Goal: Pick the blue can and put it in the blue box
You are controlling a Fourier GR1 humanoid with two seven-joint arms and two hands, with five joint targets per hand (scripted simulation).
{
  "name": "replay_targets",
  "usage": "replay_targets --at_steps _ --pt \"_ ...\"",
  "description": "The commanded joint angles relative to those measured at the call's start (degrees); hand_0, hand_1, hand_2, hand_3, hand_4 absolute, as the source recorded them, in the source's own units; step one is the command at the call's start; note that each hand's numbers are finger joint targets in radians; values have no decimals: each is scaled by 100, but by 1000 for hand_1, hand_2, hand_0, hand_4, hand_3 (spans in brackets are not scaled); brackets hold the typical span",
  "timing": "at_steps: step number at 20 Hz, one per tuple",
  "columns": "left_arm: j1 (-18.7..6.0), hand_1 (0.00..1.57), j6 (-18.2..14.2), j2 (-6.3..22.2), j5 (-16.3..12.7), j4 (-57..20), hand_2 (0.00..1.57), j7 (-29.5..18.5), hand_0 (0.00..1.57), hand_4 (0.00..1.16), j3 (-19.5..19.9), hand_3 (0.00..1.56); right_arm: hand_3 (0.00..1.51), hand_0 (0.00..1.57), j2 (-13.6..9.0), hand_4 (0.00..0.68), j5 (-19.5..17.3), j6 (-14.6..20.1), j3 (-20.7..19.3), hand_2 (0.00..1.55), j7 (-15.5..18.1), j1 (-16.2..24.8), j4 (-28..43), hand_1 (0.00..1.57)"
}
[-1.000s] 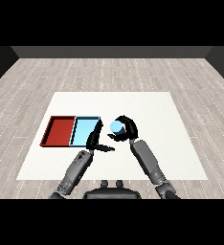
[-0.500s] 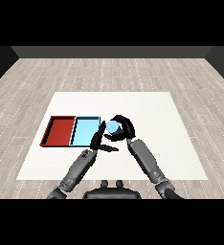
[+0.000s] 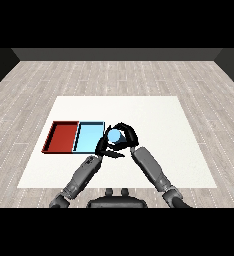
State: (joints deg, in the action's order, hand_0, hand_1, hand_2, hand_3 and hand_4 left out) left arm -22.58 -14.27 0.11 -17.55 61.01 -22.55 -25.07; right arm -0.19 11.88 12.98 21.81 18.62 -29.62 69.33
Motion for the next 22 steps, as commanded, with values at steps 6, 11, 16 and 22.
replay_targets --at_steps 6,11,16,22 --pt "169 0 -539 -10 -199 324 0 48 0 0 -719 0 1399 1420 19 617 -72 140 395 1442 -219 179 372 1420" --pt "-402 0 -67 -10 -155 -295 0 -286 0 101 -209 0 1397 1363 19 615 -49 347 515 1442 -219 -274 93 1363" --pt "-873 412 -920 41 764 -681 563 273 412 571 -226 294 1389 1421 19 604 94 603 1067 1445 -92 126 365 1421" --pt "-953 210 -1382 178 1708 -413 304 918 210 298 -865 0 1397 1453 14 599 709 1126 1721 1464 102 -567 -266 1453"
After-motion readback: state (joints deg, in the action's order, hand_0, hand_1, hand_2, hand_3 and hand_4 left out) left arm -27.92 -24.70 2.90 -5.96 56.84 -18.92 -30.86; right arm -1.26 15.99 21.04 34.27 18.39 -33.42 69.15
